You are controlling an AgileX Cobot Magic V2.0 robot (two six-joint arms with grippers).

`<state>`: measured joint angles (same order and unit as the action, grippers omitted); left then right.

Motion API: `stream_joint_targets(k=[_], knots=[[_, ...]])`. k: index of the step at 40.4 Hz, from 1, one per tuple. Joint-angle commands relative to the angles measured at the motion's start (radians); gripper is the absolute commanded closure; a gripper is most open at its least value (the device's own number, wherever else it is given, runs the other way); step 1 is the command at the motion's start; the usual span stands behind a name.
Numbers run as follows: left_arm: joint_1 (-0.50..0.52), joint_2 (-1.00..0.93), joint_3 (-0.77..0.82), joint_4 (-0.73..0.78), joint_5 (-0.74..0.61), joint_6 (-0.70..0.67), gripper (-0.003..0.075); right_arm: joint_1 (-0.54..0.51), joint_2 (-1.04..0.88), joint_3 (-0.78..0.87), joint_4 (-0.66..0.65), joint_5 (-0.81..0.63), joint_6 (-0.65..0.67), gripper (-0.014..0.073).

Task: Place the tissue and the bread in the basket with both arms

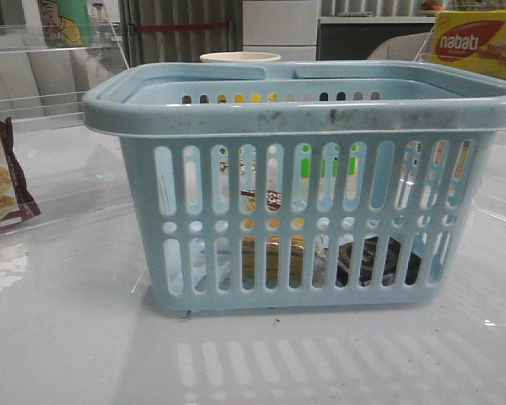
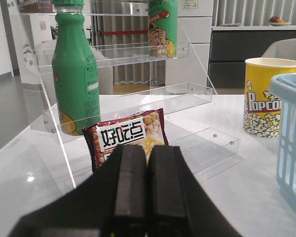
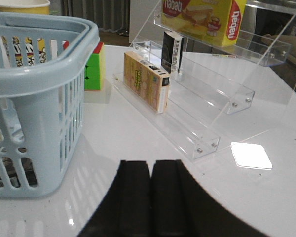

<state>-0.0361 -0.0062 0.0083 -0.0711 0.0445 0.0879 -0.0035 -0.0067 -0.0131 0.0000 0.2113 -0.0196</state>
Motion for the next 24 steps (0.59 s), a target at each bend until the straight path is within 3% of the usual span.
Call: stream_joint_targets(k=[1, 24], knots=[[0.001, -0.018, -0.003, -0.01, -0.086, -0.005, 0.0629, -0.012, -0.022, 0.016, 0.0, -0.158, -0.005, 0.0536], [0.001, -0.018, -0.003, -0.01, -0.086, -0.005, 0.0629, -0.012, -0.023, 0.043, 0.0, -0.269, -0.005, 0.0536]])
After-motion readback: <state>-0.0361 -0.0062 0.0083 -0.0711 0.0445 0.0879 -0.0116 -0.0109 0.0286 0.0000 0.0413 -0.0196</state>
